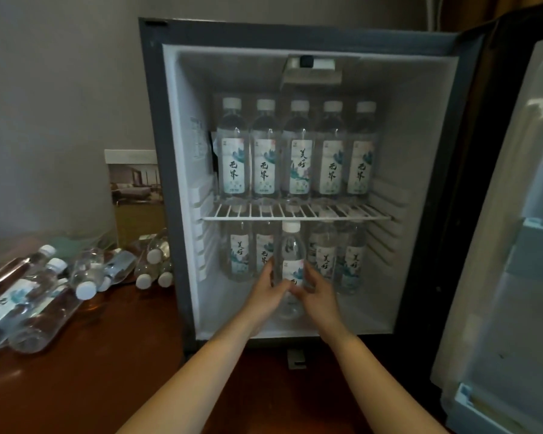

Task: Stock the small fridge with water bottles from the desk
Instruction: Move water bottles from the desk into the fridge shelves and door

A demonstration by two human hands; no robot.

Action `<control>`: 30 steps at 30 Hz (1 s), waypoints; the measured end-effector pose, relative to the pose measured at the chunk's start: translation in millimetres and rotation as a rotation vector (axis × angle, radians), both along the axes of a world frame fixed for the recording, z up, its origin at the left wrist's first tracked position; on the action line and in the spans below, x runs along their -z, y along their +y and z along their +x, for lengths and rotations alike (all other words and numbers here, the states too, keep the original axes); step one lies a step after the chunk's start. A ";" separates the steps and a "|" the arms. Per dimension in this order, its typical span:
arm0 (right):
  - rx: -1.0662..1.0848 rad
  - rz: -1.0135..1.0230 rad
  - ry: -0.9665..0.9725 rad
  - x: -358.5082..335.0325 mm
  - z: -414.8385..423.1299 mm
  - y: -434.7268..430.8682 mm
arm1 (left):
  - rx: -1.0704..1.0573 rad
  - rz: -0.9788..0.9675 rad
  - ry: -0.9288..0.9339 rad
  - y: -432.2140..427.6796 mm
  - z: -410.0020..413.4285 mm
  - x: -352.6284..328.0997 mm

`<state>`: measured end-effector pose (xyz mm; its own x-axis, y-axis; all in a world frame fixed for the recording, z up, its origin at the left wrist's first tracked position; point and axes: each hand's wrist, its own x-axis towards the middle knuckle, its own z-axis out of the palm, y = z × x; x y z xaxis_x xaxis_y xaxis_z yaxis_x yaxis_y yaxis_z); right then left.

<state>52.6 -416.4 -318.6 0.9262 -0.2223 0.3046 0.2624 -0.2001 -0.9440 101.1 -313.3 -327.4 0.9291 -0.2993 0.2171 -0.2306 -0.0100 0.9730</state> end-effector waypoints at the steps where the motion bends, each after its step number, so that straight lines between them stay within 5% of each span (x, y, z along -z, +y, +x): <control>1: 0.024 0.002 -0.014 0.1 3.1 -0.3 | 0.002 -0.007 0.002 -1.9 2.4 0.2; 9: 0.303 -0.103 0.005 11.8 23.1 -2.0 | -0.047 0.038 -0.067 -11.4 15.2 -0.7; 30: 0.490 -0.381 0.025 14.5 41.6 -9.2 | -0.127 0.111 -0.153 -23.8 29.3 12.1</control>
